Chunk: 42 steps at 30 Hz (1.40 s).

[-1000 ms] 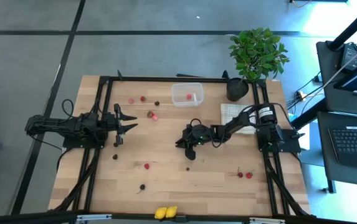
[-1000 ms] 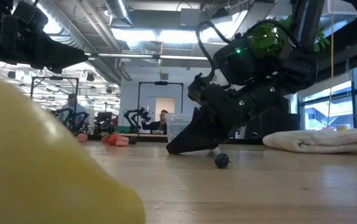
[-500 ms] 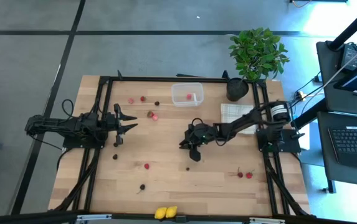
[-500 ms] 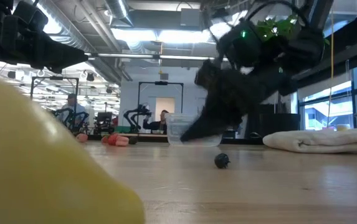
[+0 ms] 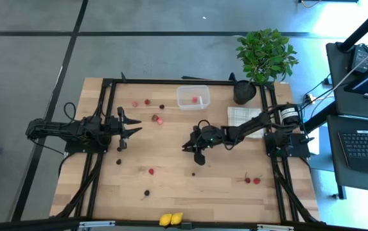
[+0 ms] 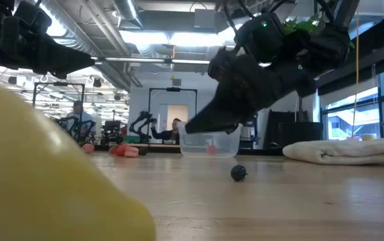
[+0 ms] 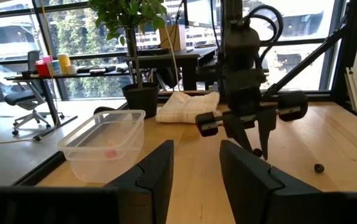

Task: Pick and placing Produce into tupperware
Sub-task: Put the top blueberry into the transparent container

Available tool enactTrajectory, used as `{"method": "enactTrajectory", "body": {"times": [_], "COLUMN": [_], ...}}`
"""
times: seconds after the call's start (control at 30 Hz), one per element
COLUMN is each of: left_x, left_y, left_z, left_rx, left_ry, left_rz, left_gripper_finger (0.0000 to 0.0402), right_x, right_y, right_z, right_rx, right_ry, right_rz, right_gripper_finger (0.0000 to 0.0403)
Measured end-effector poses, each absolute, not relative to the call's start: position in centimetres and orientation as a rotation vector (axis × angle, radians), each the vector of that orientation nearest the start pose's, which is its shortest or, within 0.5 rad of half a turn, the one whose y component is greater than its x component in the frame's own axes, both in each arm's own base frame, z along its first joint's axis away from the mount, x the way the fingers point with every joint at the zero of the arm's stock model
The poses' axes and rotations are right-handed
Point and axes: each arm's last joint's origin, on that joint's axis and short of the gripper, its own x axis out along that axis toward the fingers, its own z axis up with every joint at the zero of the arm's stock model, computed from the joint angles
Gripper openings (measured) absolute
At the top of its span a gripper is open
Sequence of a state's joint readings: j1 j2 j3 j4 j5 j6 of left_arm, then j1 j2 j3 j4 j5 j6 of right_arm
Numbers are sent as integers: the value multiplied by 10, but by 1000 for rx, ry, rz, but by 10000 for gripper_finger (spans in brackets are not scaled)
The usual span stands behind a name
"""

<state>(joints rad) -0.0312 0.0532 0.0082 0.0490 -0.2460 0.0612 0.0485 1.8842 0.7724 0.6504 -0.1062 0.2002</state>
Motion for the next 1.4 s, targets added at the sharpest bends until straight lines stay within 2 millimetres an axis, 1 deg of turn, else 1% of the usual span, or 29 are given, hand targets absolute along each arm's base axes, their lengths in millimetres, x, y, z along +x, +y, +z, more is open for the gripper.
{"method": "enactTrajectory", "body": {"times": [0.1,0.2,0.3,0.4,0.5,0.6,0.73,0.8,0.87,1.03,1.2,1.4], "left_x": [100,100,100,100,100,100,100,100,100,100,100,100], "left_y": [4,4,4,4,4,4,4,4,4,4,4,4], "left_z": [167,167,167,167,167,167,167,167,167,167,167,167], "left_rx": [60,60,60,60,61,61,61,61,61,61,61,62], "left_ry": [3,2,2,3,3,3,3,3,3,3,3,2], "left_rz": [215,214,215,215,215,215,215,215,215,215,216,218], "left_gripper_finger": [124,124,124,124,124,124,124,124,124,124,124,124], "right_x": [352,353,355,357,360,362,360,357,352,340,330,331], "right_y": [10,-5,-23,-44,-66,-89,-115,-126,-136,-157,-167,-175], "right_z": [127,141,157,178,196,209,219,223,224,216,199,180], "right_rx": [239,275,294,298,304,275,263,274,285,314,346,379], "right_ry": [418,378,344,341,388,494,603,621,642,692,768,797], "right_rz": [50,-12,-106,-177,-267,-412,-504,-533,-563,-627,-667,-680], "right_gripper_finger": [80,73,62,60,66,68,64,63,64,67,68,68]}}
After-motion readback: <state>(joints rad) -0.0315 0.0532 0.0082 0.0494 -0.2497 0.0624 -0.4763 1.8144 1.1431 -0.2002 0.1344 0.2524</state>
